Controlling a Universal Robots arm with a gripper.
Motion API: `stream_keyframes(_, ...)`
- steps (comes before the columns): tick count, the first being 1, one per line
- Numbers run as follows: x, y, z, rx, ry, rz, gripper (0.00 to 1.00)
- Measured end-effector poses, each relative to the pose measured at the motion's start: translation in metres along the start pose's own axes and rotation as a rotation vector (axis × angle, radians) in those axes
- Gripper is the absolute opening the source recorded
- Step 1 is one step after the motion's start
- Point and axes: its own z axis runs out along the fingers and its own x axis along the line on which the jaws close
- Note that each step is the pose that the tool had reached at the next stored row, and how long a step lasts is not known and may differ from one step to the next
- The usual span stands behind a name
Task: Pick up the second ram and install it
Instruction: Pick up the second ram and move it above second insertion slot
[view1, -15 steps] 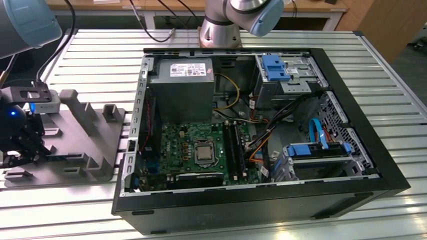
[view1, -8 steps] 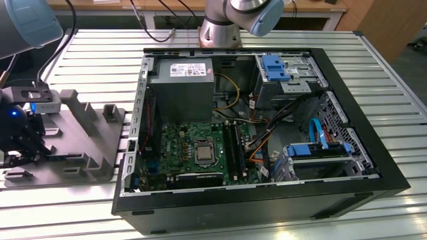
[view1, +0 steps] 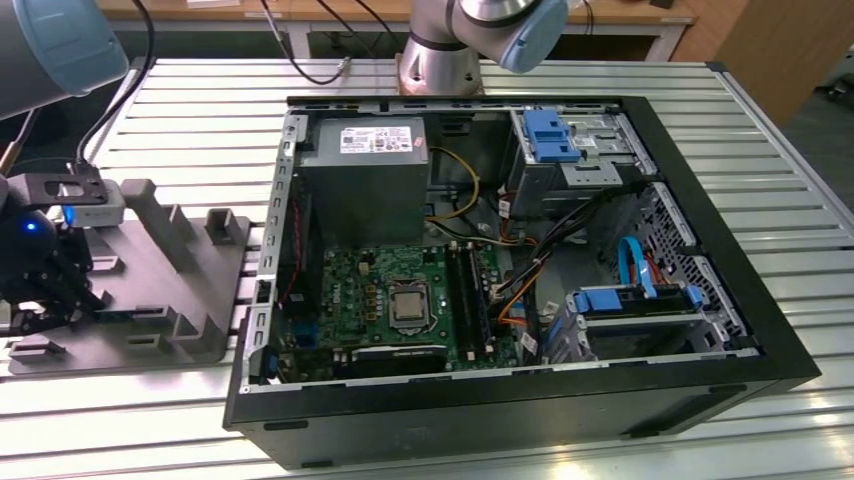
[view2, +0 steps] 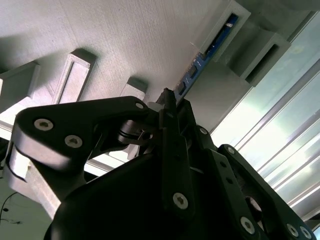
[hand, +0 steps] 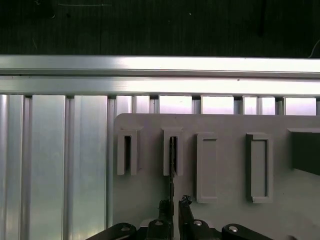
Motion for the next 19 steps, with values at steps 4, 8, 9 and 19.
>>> stream_keyframes(4, 0.0, -0.0002, 0.0, 0.0001, 0.0, 0.0, 0.21)
stream_keyframes(8, 0.0, -0.0004, -0.0001, 0.0, 0.0, 0.0, 0.2)
stream_keyframes(9, 0.0, -0.0004, -0.0001, -0.0001, 0.0001, 0.0, 0.2)
stream_keyframes(19, 0.0, -0.0007, -0.0001, 0.0, 0.0001, 0.0, 0.12)
